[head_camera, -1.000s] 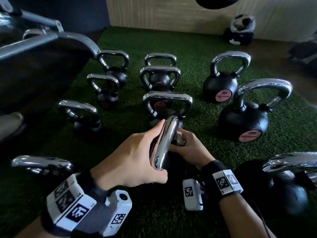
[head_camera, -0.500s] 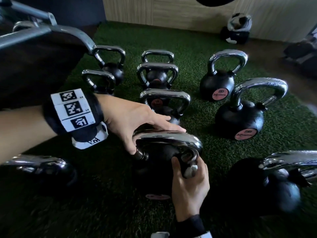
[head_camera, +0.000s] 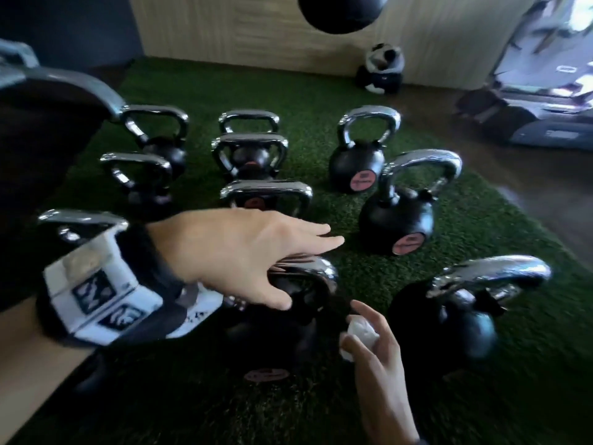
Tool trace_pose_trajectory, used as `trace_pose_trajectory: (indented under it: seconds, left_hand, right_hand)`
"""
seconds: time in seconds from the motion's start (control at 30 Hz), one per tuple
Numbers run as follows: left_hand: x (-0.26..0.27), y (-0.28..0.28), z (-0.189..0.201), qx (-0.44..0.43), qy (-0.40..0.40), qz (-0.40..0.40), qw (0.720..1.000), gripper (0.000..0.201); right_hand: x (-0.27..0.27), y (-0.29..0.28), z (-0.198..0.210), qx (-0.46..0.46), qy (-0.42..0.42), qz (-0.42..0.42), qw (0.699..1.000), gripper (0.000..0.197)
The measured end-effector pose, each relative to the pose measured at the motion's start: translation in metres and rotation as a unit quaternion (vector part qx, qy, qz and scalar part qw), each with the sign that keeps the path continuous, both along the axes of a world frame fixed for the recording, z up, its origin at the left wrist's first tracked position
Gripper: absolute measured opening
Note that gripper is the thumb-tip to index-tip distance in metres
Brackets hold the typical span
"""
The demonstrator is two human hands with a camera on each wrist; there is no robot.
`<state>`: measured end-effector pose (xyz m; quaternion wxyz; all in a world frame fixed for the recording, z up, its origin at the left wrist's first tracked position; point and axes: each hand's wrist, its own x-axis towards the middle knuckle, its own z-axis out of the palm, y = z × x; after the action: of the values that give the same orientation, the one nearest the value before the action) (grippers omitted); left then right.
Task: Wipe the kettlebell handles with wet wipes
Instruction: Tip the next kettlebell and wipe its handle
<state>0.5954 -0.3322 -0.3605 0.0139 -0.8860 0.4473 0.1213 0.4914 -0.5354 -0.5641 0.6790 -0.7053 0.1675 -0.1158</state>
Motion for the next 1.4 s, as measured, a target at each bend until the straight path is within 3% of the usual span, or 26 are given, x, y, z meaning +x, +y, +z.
trace_pose_trajectory:
  seconds: [0.07, 0.1, 0.17, 0.3, 0.47, 0.57, 0.63, 0.73, 0.77, 0.87, 0.93, 1.13, 1.27, 1.4]
  left_hand:
    - [-0.017, -0.029, -0.012, -0.067, -0.073, -0.015, 0.995, 0.083]
    - [-0.025, -0.053, -0.019, -0.115, -0.088, -0.029, 0.989, 0.079]
    - [-0.03, -0.083, -0.047, -0.185, -0.082, 0.015, 0.979, 0.076]
    - [-0.047, -0.147, -0.099, -0.312, 0.037, 0.106, 0.943, 0.089]
    - [-0.071, -0.173, -0.167, -0.373, 0.235, 0.203, 0.874, 0.102]
    - [-0.064, -0.207, -0.199, -0.42, 0.277, 0.225, 0.834, 0.106]
    - [-0.061, -0.235, -0.212, -0.481, 0.279, 0.265, 0.788, 0.107]
    - [-0.07, -0.274, -0.217, -0.586, 0.27, 0.375, 0.666, 0.102]
    - [-0.073, -0.283, -0.218, -0.605, 0.257, 0.402, 0.637, 0.104]
    - [-0.075, -0.299, -0.225, -0.629, 0.218, 0.453, 0.593, 0.116]
    - [-0.073, -0.304, -0.229, -0.638, 0.204, 0.453, 0.589, 0.118]
    - [-0.065, -0.302, -0.237, -0.629, 0.211, 0.427, 0.615, 0.137]
    - [-0.037, -0.285, -0.246, -0.632, 0.218, 0.376, 0.642, 0.131]
    - [-0.024, -0.274, -0.242, -0.637, 0.248, 0.334, 0.648, 0.106]
  right_hand:
    - [-0.013, -0.02, 0.014, -0.001, -0.011, -0.025, 1.0, 0.05]
    - [-0.025, -0.04, 0.021, -0.03, -0.026, -0.059, 0.997, 0.049]
    - [-0.039, -0.063, 0.04, -0.094, -0.048, -0.08, 0.991, 0.055]
    - [-0.068, -0.127, 0.085, -0.123, -0.081, -0.164, 0.975, 0.055]
    - [-0.066, -0.171, 0.126, -0.203, -0.124, -0.203, 0.95, 0.029]
    - [-0.046, -0.188, 0.136, -0.258, -0.14, -0.206, 0.933, 0.026]
    - [-0.031, -0.197, 0.137, -0.275, -0.139, -0.206, 0.929, 0.023]
    - [-0.015, -0.213, 0.133, -0.256, -0.159, -0.247, 0.921, 0.021]
    - [-0.012, -0.217, 0.129, -0.248, -0.162, -0.255, 0.92, 0.022]
    - [-0.009, -0.227, 0.119, -0.237, -0.135, -0.238, 0.932, 0.023]
    - [-0.012, -0.232, 0.114, -0.24, -0.12, -0.22, 0.938, 0.023]
    - [-0.019, -0.231, 0.121, -0.226, -0.14, -0.253, 0.93, 0.024]
    - [-0.014, -0.214, 0.131, -0.227, -0.19, -0.265, 0.918, 0.025]
    - [-0.003, -0.191, 0.129, -0.296, -0.191, -0.25, 0.902, 0.023]
